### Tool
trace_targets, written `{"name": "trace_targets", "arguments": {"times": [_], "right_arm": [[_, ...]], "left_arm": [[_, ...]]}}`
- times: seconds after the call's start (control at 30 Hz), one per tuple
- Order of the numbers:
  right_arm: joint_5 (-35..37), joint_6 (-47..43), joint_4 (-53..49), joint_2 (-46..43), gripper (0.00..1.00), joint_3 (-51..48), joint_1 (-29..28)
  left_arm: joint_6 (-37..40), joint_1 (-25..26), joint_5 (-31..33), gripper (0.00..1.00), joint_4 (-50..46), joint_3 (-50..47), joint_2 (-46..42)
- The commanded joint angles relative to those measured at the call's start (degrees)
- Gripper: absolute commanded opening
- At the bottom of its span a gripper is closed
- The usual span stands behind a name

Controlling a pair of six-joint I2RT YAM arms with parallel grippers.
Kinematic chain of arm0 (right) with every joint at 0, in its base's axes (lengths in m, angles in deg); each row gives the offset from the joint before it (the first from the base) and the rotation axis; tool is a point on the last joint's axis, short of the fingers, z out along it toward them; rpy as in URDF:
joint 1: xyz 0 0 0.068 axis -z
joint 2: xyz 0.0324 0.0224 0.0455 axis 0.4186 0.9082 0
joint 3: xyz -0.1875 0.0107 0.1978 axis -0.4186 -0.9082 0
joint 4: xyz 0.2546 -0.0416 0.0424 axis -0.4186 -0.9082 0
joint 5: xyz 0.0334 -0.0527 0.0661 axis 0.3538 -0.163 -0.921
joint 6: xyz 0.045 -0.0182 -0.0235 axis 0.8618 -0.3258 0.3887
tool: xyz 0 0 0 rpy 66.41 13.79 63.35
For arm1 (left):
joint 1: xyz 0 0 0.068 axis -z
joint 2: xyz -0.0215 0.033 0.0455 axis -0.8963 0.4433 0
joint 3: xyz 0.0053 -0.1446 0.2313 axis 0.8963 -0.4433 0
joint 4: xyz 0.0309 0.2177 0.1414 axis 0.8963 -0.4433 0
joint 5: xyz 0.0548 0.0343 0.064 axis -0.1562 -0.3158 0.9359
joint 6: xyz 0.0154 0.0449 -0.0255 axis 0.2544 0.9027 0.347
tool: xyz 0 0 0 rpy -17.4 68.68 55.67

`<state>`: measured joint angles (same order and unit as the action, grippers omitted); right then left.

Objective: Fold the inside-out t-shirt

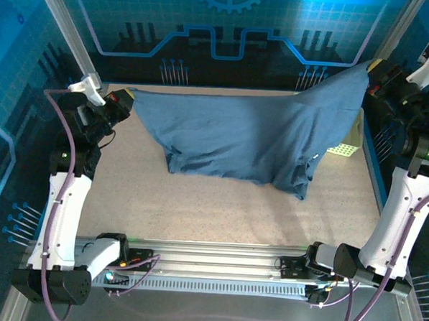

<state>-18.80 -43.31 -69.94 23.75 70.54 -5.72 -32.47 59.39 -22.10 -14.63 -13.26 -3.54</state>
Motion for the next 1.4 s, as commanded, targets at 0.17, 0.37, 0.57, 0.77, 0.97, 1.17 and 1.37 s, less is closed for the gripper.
{"name": "trace_targets", "arguments": {"times": [0.17, 0.37, 0.57, 0.77, 0.97, 1.17, 1.37], "right_arm": [[3.71, -2.77, -1.45, -4.7, 0.0, 8.77, -0.53], [3.11, -2.38, -0.93, -9.04, 0.0, 5.06, -0.53], [3.47, -2.62, -0.76, -11.65, 0.0, 4.85, -0.56], [0.2, 0.03, 4.06, -7.6, 0.0, -2.36, -1.72], [7.39, -5.89, 6.66, -0.4, 0.0, -13.51, -12.69], [11.24, -6.52, 11.18, 8.37, 0.0, -20.8, -16.76], [13.01, -7.57, 11.06, 14.3, 0.0, -19.37, -17.42]], "left_arm": [[1.35, -0.55, 1.71, 0.0, -1.12, 5.29, -5.59], [0.41, -0.54, 1.96, 0.0, -0.68, 3.61, -10.88], [0.44, -0.54, 1.99, 0.0, 0.05, 1.78, -14.24], [0.44, -0.55, 1.99, 0.0, -2.11, 1.1, -4.12], [-1.69, -0.45, -5.35, 0.0, -6.15, 3.5, 17.46], [-3.15, -0.24, -7.84, 0.0, -5.8, 9.32, 36.58], [-1.25, 0.29, -8.2, 0.0, -10.15, 17.46, 45.88]]}}
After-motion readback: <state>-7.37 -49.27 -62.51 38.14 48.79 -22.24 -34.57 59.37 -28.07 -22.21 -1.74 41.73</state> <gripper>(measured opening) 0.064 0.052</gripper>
